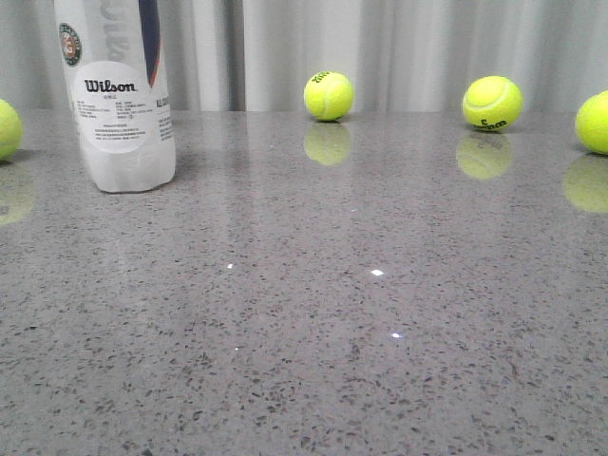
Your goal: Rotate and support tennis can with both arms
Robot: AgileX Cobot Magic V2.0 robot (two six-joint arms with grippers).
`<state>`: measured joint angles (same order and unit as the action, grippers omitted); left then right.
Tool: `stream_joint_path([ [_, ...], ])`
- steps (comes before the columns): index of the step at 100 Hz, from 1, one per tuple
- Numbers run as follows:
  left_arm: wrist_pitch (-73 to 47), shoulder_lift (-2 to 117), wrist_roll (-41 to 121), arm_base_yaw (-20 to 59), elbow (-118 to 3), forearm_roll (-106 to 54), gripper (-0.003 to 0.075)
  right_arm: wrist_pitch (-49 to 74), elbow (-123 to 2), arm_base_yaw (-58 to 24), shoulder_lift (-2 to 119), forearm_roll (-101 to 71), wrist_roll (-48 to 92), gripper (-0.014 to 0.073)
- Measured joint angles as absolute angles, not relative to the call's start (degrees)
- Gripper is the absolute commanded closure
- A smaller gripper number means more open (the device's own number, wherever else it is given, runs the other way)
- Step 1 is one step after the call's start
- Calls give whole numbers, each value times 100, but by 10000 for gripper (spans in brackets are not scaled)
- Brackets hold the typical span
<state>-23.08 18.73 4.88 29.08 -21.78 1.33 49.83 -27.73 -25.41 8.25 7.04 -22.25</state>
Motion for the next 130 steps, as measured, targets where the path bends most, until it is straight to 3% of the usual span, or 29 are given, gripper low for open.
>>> stream_joint_path([
  [15, -2259, 1290, 488, 2636, -1646, 207, 739, 4983, -2773, -2541, 825, 704, -2225, 662],
  [46, -1535, 64, 488, 846, -643, 240, 739, 4983, -2773, -2541, 825, 704, -2225, 662],
  [67, -665, -29, 478, 16, 4, 95, 739, 4983, -2773, -2541, 825, 704, -2225, 662],
  [130, -529, -29, 444, -245, 4, -59, 739, 4983, -2773, -2541, 815, 704, -2225, 662],
])
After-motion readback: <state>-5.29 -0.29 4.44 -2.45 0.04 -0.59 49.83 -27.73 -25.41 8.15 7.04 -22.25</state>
